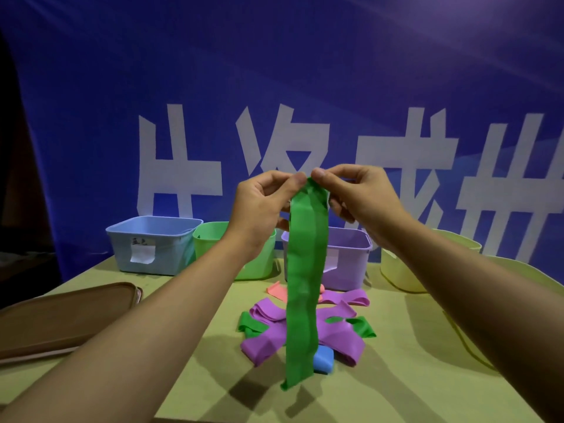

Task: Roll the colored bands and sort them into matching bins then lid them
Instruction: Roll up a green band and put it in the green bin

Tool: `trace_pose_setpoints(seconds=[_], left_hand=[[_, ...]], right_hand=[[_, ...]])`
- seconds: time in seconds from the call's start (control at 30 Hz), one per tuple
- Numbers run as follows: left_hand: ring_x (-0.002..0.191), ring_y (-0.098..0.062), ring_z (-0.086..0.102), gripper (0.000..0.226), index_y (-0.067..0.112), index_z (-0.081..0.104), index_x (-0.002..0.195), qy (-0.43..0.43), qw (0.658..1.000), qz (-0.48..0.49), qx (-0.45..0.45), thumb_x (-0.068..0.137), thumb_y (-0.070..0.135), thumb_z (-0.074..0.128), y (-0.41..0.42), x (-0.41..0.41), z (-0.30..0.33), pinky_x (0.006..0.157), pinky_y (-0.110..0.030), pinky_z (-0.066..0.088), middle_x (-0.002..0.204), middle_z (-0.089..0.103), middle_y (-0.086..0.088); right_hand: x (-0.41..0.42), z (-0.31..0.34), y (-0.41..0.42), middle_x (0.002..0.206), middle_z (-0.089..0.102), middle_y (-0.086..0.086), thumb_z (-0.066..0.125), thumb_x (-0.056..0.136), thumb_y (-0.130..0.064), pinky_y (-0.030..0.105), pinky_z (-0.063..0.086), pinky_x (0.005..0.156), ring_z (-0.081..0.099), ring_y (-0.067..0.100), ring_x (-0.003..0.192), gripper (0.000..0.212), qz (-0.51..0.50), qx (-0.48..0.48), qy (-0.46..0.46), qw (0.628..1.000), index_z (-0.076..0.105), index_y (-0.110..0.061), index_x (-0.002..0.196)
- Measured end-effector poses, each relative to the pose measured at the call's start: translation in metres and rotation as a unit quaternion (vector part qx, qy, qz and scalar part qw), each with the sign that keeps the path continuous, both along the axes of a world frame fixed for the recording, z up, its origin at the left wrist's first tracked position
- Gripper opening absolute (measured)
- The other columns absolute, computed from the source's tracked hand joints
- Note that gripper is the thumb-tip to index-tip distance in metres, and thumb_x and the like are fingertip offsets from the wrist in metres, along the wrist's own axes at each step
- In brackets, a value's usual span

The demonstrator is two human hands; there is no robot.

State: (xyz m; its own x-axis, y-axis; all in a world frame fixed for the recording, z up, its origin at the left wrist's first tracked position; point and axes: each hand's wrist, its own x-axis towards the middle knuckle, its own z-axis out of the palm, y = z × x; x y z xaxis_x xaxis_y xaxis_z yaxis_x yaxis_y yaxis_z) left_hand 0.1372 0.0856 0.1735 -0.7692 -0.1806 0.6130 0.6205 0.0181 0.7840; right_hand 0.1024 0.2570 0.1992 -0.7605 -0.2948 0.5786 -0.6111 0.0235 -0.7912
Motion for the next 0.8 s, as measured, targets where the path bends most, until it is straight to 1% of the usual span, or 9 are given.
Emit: trace_pose_setpoints(seconds=[0.13, 0.27, 0.4, 0.43, 0.5, 0.57, 0.67, 0.73, 0.8], left_hand=[[0.071, -0.022, 0.072, 0.020, 0.012, 0.073, 0.097, -0.066, 0.998, -0.007, 0.017, 0.096, 0.031, 0.070, 0.001, -0.015, -0.025, 0.052, -0.029, 0.054, 0.088, 0.077, -0.006], [0.067, -0.019, 0.072, 0.018, 0.010, 0.073, 0.093, -0.122, 0.992, 0.018, 0.019, 0.096, 0.027, 0.071, -0.002, -0.039, -0.060, 0.054, -0.028, 0.056, 0.087, 0.078, -0.013], [0.074, -0.018, 0.074, 0.017, 0.006, 0.075, 0.094, -0.135, 0.990, 0.032, 0.003, 0.096, 0.022, 0.072, -0.011, -0.064, -0.090, 0.071, -0.031, 0.060, 0.087, 0.079, -0.012], [0.075, -0.018, 0.074, 0.017, 0.006, 0.075, 0.094, -0.143, 0.989, 0.034, -0.002, 0.096, 0.023, 0.072, -0.013, -0.069, -0.095, 0.071, -0.031, 0.060, 0.089, 0.079, -0.013], [0.072, -0.015, 0.074, 0.018, 0.003, 0.073, 0.097, -0.154, 0.988, 0.034, 0.004, 0.097, 0.021, 0.070, -0.015, -0.079, -0.106, 0.064, -0.025, 0.059, 0.092, 0.078, -0.016], [0.074, -0.014, 0.074, 0.022, -0.001, 0.073, 0.102, -0.159, 0.987, 0.032, 0.019, 0.097, 0.020, 0.070, -0.016, -0.090, -0.116, 0.062, -0.024, 0.060, 0.096, 0.078, -0.019], [0.081, -0.019, 0.075, 0.016, 0.008, 0.076, 0.095, -0.161, 0.986, 0.043, 0.021, 0.095, 0.023, 0.072, -0.017, -0.108, -0.134, 0.073, -0.034, 0.064, 0.090, 0.079, -0.013], [0.079, -0.016, 0.076, 0.010, 0.016, 0.076, 0.089, -0.158, 0.986, 0.046, 0.018, 0.095, 0.023, 0.072, -0.017, -0.118, -0.147, 0.075, -0.034, 0.064, 0.081, 0.079, -0.003], [0.082, -0.016, 0.076, 0.008, 0.019, 0.076, 0.087, -0.153, 0.987, 0.057, 0.012, 0.093, 0.022, 0.074, -0.016, -0.126, -0.161, 0.080, -0.037, 0.064, 0.082, 0.079, -0.002]], right_hand=[[-0.019, -0.029, -0.004, 0.055, 0.060, -0.010, 0.069, 0.095, -0.038, 0.013, 0.040, 0.049, 0.049, -0.001, 0.049, 0.032, -0.038, 0.033, -0.004, 0.999, 0.075, -0.008, 0.086], [-0.045, -0.067, -0.013, 0.066, 0.067, 0.002, 0.070, 0.093, -0.042, 0.017, 0.045, 0.055, 0.056, 0.003, 0.055, 0.035, -0.071, 0.057, -0.027, 0.995, 0.075, -0.011, 0.079], [-0.070, -0.098, -0.023, 0.075, 0.074, 0.011, 0.070, 0.095, -0.038, 0.021, 0.052, 0.061, 0.064, 0.008, 0.063, 0.037, -0.071, 0.049, -0.044, 0.995, 0.074, -0.004, 0.082], [-0.077, -0.105, -0.025, 0.079, 0.075, 0.015, 0.069, 0.095, -0.037, 0.022, 0.053, 0.062, 0.065, 0.011, 0.065, 0.038, -0.071, 0.045, -0.047, 0.995, 0.074, -0.002, 0.083], [-0.089, -0.118, -0.030, 0.081, 0.074, 0.018, 0.069, 0.096, -0.036, 0.024, 0.053, 0.063, 0.065, 0.014, 0.066, 0.038, -0.069, 0.040, -0.054, 0.995, 0.074, 0.000, 0.084], [-0.101, -0.131, -0.034, 0.075, 0.073, 0.016, 0.070, 0.095, -0.036, 0.029, 0.054, 0.065, 0.063, 0.015, 0.065, 0.036, -0.065, 0.034, -0.066, 0.995, 0.073, -0.004, 0.080], [-0.114, -0.153, -0.038, 0.075, 0.074, 0.012, 0.070, 0.096, -0.034, 0.028, 0.055, 0.066, 0.064, 0.016, 0.067, 0.034, -0.064, 0.021, -0.077, 0.995, 0.075, -0.004, 0.081], [-0.120, -0.168, -0.039, 0.082, 0.076, 0.013, 0.069, 0.097, -0.032, 0.032, 0.058, 0.072, 0.069, 0.023, 0.074, 0.031, -0.064, 0.007, -0.088, 0.994, 0.077, -0.003, 0.087], [-0.124, -0.181, -0.040, 0.084, 0.076, 0.014, 0.069, 0.096, -0.032, 0.035, 0.059, 0.075, 0.071, 0.020, 0.078, 0.030, -0.067, -0.011, -0.103, 0.992, 0.077, -0.004, 0.089]])
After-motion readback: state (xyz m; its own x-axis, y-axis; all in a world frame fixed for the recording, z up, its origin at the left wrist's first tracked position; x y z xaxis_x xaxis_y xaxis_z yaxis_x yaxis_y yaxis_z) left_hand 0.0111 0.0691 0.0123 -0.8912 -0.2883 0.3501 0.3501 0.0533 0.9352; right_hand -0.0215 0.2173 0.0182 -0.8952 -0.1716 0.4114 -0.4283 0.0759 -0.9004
